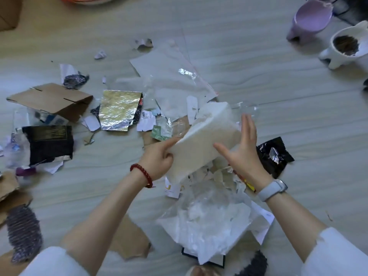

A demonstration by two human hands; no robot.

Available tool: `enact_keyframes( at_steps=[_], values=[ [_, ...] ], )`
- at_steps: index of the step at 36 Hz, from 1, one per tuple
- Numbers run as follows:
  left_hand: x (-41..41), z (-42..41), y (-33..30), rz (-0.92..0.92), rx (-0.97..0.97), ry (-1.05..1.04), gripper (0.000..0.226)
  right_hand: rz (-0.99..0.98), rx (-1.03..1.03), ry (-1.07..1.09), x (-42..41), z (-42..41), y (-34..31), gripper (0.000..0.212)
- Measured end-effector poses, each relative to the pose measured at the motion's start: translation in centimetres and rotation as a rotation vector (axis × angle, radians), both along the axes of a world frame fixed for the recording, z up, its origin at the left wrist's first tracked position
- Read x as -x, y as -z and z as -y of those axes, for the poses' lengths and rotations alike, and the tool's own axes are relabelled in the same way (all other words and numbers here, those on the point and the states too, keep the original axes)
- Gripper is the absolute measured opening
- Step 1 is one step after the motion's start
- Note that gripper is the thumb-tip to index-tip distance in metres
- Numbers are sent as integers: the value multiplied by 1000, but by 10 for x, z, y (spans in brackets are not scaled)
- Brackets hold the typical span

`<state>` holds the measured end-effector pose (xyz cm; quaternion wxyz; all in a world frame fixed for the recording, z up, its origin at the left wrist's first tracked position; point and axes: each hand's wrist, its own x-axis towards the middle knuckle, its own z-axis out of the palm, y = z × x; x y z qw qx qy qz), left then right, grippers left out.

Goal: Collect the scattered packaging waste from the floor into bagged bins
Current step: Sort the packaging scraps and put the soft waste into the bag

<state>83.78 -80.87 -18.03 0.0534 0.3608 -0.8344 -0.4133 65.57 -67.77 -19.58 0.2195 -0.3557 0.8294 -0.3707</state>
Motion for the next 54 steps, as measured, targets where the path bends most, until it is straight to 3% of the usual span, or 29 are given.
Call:
enact_keyframes(
  at_steps=[3,7,10,14,19,24,26,29,33,36,38,42,44,47,49,54],
  values=[
    [-12,32,-24,134,124,168,51,-424,-45,-202,7,19,-23,110],
    [-30,54,-51,149,313,248,49,-648,-207,-525,-3,43,-44,71],
    [-40,62,-60,64,398,179,47,-616,-363,-643,-20,54,-51,50],
    [-48,51,-55,-39,422,-5,44,-429,-196,-320,-46,65,-52,24],
    [-55,18,-38,-254,478,-173,48,163,36,-28,-81,81,-49,26],
    [-70,0,-15,-375,464,-123,51,1379,299,89,-102,80,-62,23],
    [-76,-3,-6,-400,473,-87,51,1527,326,9,-108,80,-62,34],
    [-83,-6,3,-422,479,-27,52,1476,264,1,-118,87,-55,39],
    [-91,-4,9,-373,525,98,45,1354,202,164,-123,97,-48,18],
    [-91,-9,11,-312,378,64,39,969,246,252,-126,99,-44,9],
    [-86,-13,4,-296,26,-151,49,602,296,267,-127,97,-43,13],
    [-78,-1,-24,-567,-1054,-682,63,32,346,5,-133,89,-37,30],
    [-83,10,-21,-687,-1255,-728,69,-97,343,-105,-140,85,-30,35],
    [-90,24,-17,-815,-1360,-699,100,-169,343,-279,-150,83,-24,34],
    [-93,33,-15,-848,-1364,-698,115,-32,311,-387,-157,81,-24,32],
    [-105,45,-7,-721,-1287,-625,113,339,191,-481,-165,82,-27,22]
  ],
)
